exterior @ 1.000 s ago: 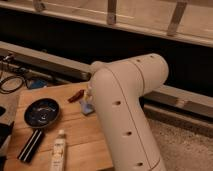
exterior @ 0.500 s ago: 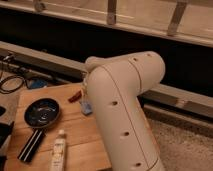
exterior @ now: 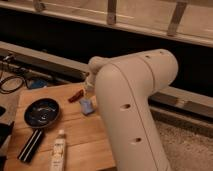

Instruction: Place the white sponge in the ceramic bowl

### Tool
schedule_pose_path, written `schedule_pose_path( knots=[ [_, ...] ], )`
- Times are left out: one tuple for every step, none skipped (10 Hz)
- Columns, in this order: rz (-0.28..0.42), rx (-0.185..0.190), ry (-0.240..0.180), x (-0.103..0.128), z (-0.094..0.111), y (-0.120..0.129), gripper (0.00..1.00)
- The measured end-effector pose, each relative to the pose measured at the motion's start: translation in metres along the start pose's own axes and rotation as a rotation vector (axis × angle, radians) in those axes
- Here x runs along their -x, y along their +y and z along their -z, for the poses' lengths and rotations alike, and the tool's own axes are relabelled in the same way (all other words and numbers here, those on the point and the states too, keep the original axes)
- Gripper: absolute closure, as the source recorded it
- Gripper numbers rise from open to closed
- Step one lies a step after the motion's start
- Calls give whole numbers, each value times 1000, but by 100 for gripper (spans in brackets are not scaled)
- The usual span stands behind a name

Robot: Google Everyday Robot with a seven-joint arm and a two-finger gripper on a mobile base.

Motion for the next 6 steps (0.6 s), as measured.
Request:
schedule_pose_path(
  knots=[
    [7,10,-27,2,16,4,22],
    [17,18,-42,3,23,7,20],
    [31,21,-55,3,25,9,20],
    [51,14,-61,3,21,12,20],
    [69,2,-57,3,16,15,20],
    [84,-6,-49,3,10,19,20]
  ],
)
